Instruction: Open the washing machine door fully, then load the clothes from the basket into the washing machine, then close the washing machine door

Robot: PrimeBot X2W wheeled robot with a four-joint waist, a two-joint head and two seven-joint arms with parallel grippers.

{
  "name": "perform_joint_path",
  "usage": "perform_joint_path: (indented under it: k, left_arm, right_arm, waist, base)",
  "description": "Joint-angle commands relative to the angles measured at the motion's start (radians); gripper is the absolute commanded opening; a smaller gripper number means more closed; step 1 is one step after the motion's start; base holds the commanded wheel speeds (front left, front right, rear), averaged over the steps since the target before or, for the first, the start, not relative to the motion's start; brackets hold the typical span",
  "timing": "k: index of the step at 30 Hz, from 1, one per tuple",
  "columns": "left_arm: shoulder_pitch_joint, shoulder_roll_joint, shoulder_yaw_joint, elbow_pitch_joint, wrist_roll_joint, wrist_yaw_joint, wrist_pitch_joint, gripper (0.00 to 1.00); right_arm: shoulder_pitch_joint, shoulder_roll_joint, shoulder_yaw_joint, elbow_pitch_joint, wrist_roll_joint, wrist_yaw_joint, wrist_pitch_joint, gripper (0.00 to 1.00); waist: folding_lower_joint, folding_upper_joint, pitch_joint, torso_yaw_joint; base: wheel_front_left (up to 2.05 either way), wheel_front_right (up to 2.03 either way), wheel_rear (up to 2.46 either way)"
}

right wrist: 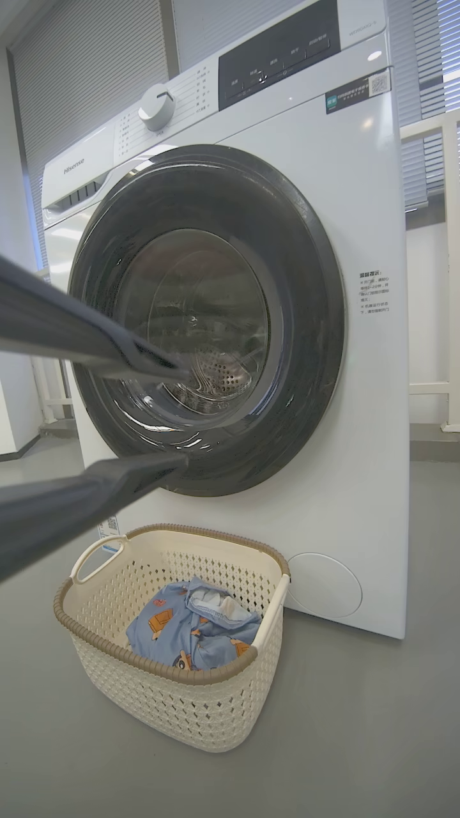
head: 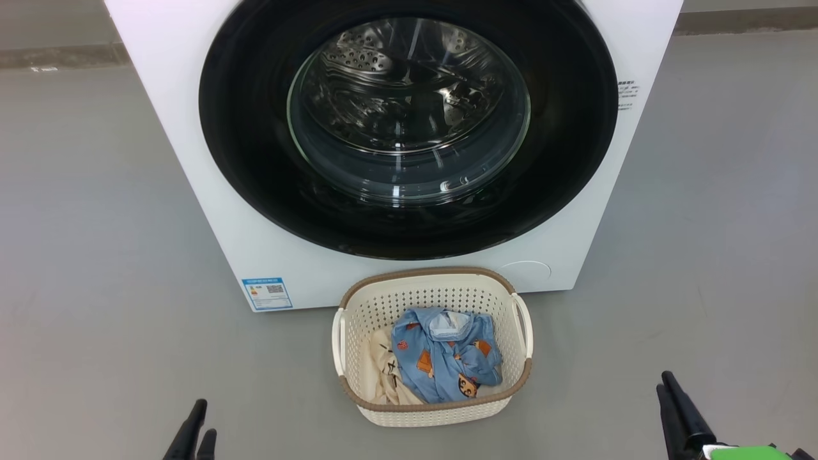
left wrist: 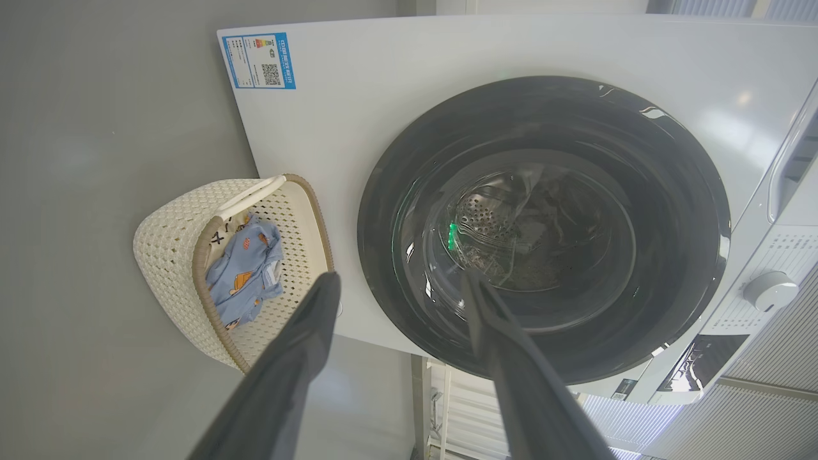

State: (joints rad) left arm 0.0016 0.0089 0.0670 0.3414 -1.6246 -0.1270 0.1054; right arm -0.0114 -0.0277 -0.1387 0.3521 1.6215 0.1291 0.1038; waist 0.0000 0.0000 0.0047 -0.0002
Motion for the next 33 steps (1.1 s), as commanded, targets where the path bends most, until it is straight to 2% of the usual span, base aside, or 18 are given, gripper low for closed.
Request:
perform_joint_path:
  k: [1,6,10,19,33]
  left_arm:
    - [-0.024,0.01,-0.001,-0.021,0.0,0.0,-0.007,1.0]
    - [-0.023,0.011,-0.014,-0.03,0.001,-0.001,-0.021,1.0]
    - [-0.02,0.012,-0.023,-0.039,0.002,-0.001,-0.033,1.0]
    - [-0.019,0.015,-0.037,-0.058,0.016,-0.001,-0.059,1.0]
    - [-0.024,0.026,-0.053,-0.072,0.129,-0.001,-0.101,1.0]
  right_arm:
    - [-0.019,-0.003,0.003,-0.025,-0.002,0.0,-0.006,1.0]
    - [-0.019,-0.003,0.01,-0.039,-0.005,0.0,-0.021,1.0]
    - [-0.015,-0.004,0.016,-0.051,-0.009,0.0,-0.033,1.0]
    - [-0.015,-0.006,0.028,-0.082,-0.035,0.0,-0.059,1.0]
    - [-0.019,-0.013,0.035,-0.124,-0.201,0.0,-0.1,1.0]
  waist:
    - [0.0002,0.0,0.002,0.0]
    - [0.0023,0.0,-0.002,0.0]
    - [0.0002,0.0,0.0,0.0]
    - [0.0001,0.0,0.002,-0.001]
    - [0.0001,0.0,0.002,0.0]
  base:
    - [0.0,0.0,0.0]
    - [0.0,0.0,0.0]
    - [0.0,0.0,0.0]
    - [0.0,0.0,0.0]
    - [0.0,0.0,0.0]
